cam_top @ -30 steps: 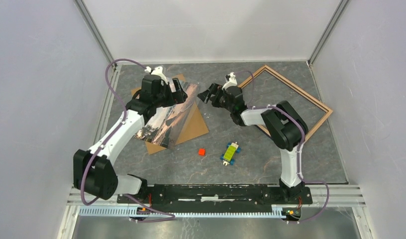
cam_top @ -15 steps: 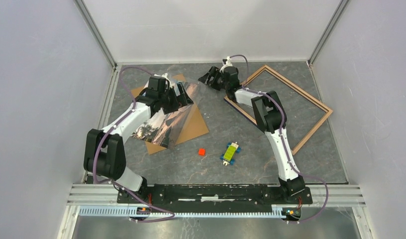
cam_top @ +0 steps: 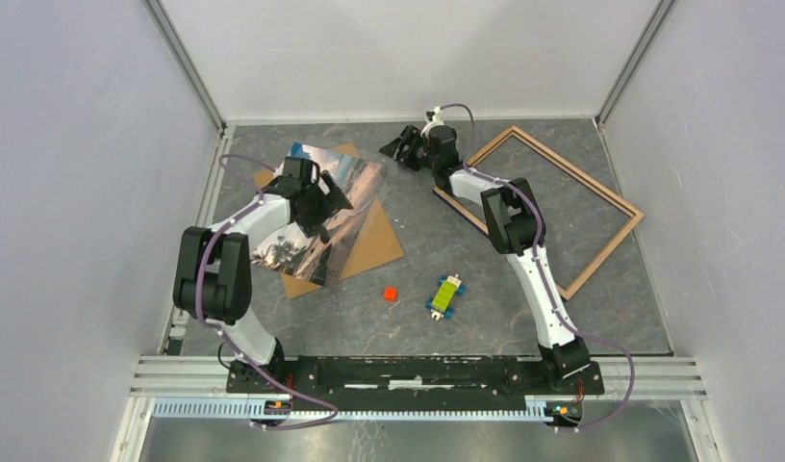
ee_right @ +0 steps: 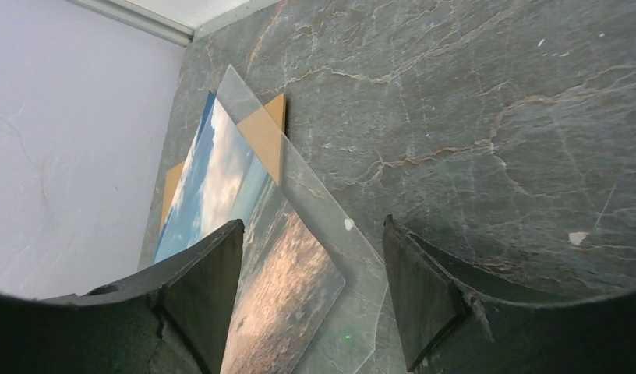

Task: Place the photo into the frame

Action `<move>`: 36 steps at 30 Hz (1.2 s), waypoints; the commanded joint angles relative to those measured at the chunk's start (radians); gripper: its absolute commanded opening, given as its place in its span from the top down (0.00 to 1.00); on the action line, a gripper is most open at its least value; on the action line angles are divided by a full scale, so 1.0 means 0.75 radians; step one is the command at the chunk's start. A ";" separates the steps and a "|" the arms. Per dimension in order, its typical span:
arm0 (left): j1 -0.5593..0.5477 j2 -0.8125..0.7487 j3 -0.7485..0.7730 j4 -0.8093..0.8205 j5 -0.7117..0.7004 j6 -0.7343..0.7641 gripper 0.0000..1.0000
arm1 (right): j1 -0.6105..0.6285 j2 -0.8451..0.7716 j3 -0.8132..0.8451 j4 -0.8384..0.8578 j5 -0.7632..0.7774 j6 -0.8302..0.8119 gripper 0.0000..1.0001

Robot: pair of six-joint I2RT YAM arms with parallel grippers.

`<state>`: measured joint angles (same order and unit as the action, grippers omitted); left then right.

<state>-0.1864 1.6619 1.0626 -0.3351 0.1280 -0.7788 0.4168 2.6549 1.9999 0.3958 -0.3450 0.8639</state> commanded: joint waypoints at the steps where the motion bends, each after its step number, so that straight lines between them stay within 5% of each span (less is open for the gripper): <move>1: -0.005 0.100 -0.005 -0.068 -0.052 -0.122 0.00 | 0.005 0.022 -0.022 0.002 -0.048 0.017 0.29; 14: -0.001 0.159 0.018 -0.130 -0.135 -0.138 0.00 | -0.023 -0.171 -0.263 0.124 -0.163 0.024 0.36; 36: 0.071 0.123 0.116 -0.231 -0.295 -0.022 0.00 | -0.092 -0.642 -1.146 0.489 -0.374 0.094 0.42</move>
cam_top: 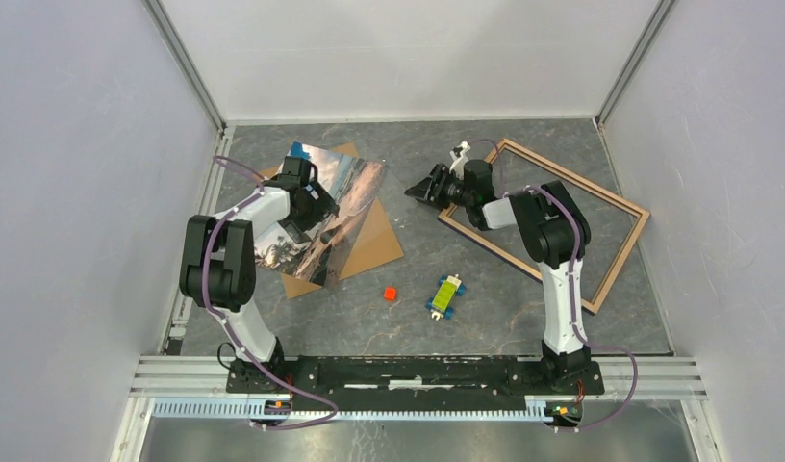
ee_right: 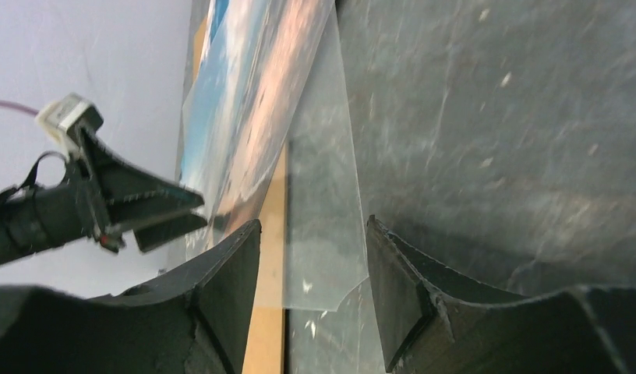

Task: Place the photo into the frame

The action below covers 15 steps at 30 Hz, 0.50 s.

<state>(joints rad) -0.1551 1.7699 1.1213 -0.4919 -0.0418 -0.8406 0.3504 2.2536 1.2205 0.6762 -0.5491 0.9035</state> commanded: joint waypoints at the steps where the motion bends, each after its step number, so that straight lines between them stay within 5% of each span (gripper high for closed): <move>1: 0.036 -0.025 0.043 -0.025 -0.074 0.068 0.00 | -0.008 -0.120 -0.108 0.099 -0.111 0.033 0.42; 15: 0.053 -0.037 0.078 -0.034 -0.088 0.110 0.00 | -0.010 -0.121 0.126 -0.592 0.040 -0.321 0.35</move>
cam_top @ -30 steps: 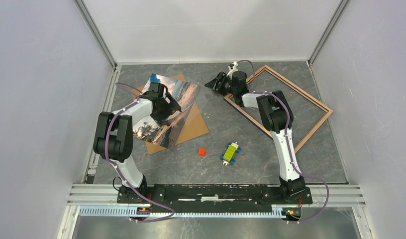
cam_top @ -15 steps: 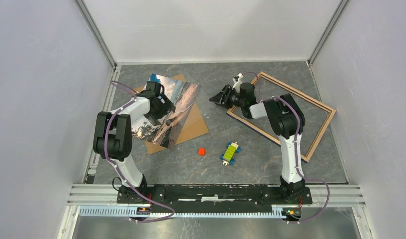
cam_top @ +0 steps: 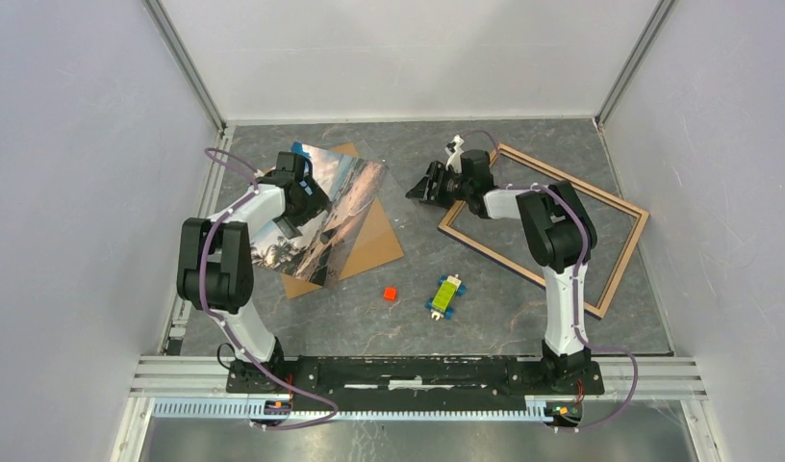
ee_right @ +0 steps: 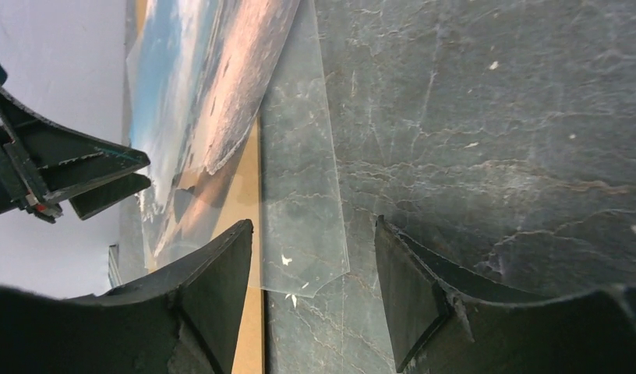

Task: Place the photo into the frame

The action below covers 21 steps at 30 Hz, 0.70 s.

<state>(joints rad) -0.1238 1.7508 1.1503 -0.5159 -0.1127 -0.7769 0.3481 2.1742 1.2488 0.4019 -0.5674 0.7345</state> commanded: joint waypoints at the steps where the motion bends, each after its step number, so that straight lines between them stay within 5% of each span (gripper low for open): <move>1: 0.013 0.005 0.039 -0.007 0.026 0.010 0.00 | -0.007 0.001 0.111 -0.258 0.063 -0.087 0.36; 21: 0.033 0.090 0.015 -0.009 0.095 -0.069 0.00 | 0.035 -0.046 0.039 -0.059 -0.168 0.101 0.42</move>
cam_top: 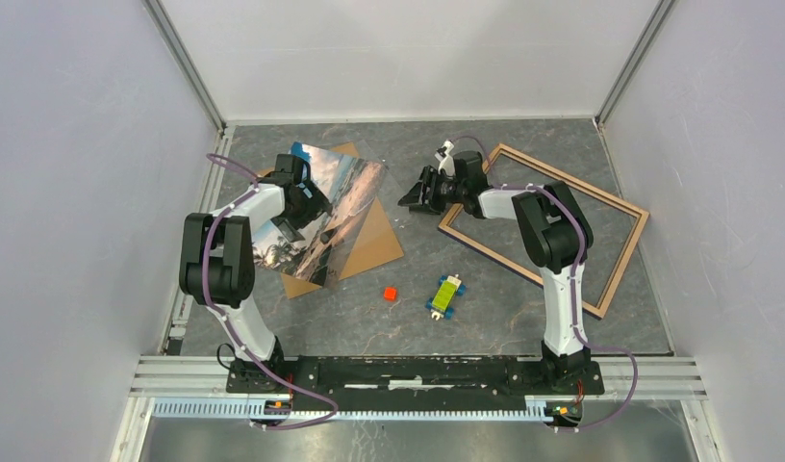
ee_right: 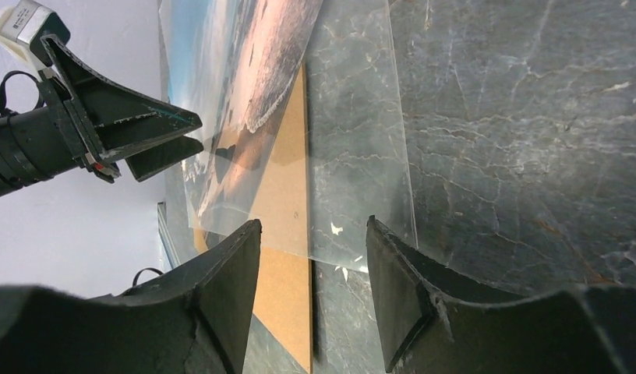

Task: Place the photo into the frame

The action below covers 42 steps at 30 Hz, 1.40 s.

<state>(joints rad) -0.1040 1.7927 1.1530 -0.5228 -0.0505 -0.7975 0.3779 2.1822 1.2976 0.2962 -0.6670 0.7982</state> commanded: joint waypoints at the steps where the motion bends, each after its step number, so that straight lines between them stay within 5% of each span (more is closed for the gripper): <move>1: 0.008 0.037 0.011 0.000 0.014 -0.041 0.00 | -0.003 -0.070 -0.030 0.065 -0.010 -0.010 0.42; 10: 0.008 0.038 0.009 0.002 0.016 -0.043 0.00 | -0.004 -0.060 0.176 -0.466 0.338 -0.401 0.35; 25: 0.007 0.036 0.009 0.010 0.039 -0.042 0.00 | 0.014 -0.033 0.170 -0.365 0.184 -0.345 0.36; 28: 0.004 0.008 0.022 0.010 0.023 -0.016 0.00 | 0.014 -0.140 0.139 -0.391 0.330 -0.462 0.34; 35: -0.028 -0.099 0.021 0.040 -0.032 0.049 0.00 | 0.002 -0.449 0.012 -0.527 0.754 -0.712 0.12; 42: -0.044 -0.082 0.028 0.056 0.039 0.053 0.00 | -0.111 -0.491 -0.108 -0.565 1.004 -0.481 0.07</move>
<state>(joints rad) -0.1333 1.7550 1.1530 -0.5140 -0.0463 -0.7971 0.3523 1.7966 1.2682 -0.0990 -0.0612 0.3386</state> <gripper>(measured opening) 0.996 0.924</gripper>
